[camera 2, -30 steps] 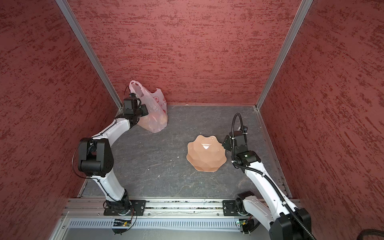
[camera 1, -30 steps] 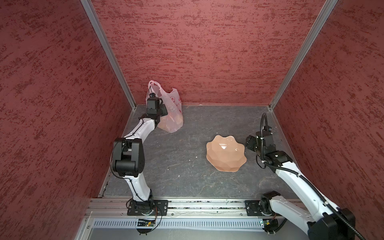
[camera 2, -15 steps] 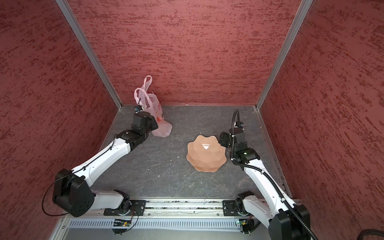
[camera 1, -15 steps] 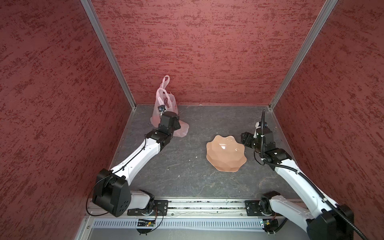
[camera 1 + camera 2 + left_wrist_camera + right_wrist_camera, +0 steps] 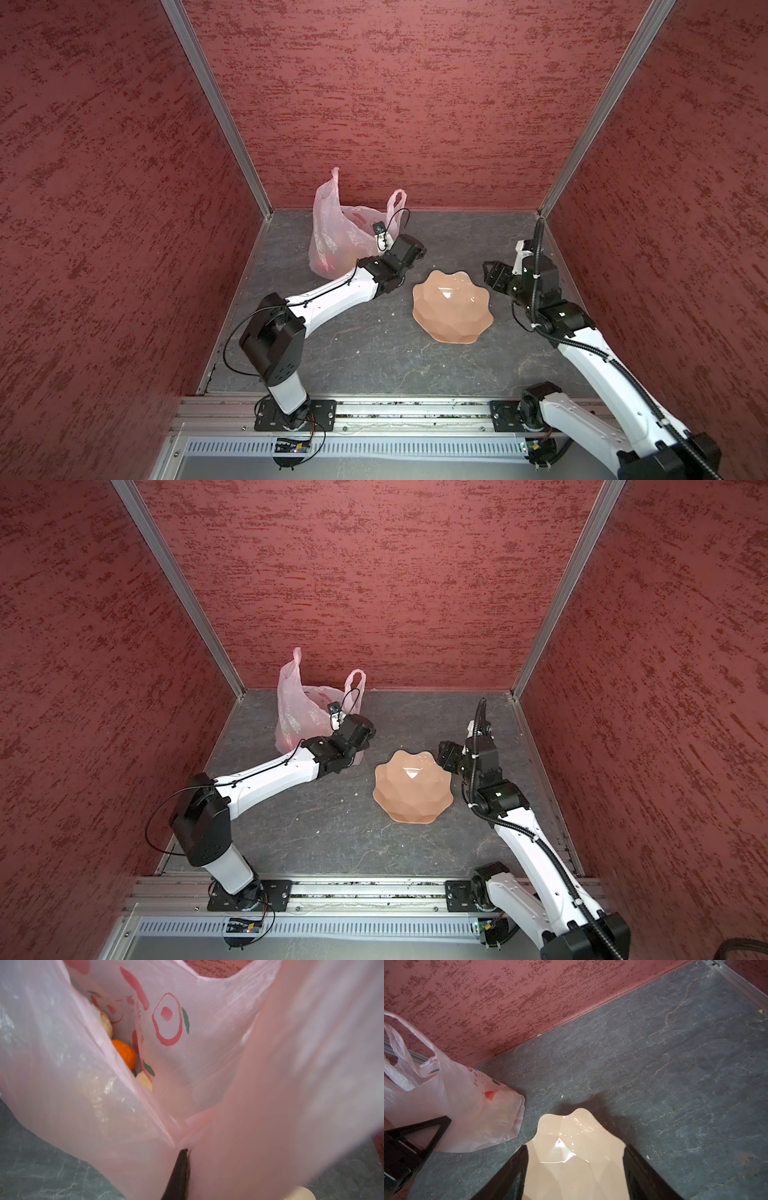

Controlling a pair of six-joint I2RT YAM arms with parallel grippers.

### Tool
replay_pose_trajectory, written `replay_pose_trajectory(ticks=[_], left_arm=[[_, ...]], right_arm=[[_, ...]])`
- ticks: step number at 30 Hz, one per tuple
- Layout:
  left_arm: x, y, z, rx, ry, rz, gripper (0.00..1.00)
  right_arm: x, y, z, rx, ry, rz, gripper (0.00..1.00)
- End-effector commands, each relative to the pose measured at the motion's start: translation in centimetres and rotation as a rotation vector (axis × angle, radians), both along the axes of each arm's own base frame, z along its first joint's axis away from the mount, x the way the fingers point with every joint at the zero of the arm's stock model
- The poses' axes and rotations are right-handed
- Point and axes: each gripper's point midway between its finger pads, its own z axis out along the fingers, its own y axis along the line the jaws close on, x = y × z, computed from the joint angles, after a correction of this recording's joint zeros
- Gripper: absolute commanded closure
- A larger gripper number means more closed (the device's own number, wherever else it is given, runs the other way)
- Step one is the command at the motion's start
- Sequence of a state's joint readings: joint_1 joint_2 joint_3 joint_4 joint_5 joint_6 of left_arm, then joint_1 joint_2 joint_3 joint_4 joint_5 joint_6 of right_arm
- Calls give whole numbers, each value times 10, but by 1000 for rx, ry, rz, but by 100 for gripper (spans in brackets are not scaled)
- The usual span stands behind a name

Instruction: Take the fake fruits out of the plastic bag

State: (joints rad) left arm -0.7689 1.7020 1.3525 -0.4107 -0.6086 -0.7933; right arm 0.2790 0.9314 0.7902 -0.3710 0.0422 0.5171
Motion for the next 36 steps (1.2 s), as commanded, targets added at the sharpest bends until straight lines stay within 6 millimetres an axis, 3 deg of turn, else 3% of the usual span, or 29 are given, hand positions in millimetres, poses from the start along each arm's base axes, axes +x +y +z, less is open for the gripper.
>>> replay_pose_trajectory(ticks=[1,5,10,16,20,24,29,36], left_arm=[[4,-2,22,-3,-30,-23,73],[-10,22,34,14,-11,-49,58],[-44,66,65,30,-13,-85,44],[-83,127,105,17,-66,-93,32],[-95,164,126,-14,-87,-72,26],[-84,189,129,-67,-49,-83,20],[-45,216,134,-106,-3,-89,8],[9,238,144,-58,-60,-102,6]], right_arm=[[0,8,-9,35,27,23,28],[7,18,-11,78,36,48,28],[16,43,-1,104,32,102,33],[24,93,28,14,0,171,33],[33,135,46,-55,-31,239,31],[47,176,56,-103,-55,307,26],[70,220,64,-140,-89,367,20],[109,250,60,-180,-93,345,17]])
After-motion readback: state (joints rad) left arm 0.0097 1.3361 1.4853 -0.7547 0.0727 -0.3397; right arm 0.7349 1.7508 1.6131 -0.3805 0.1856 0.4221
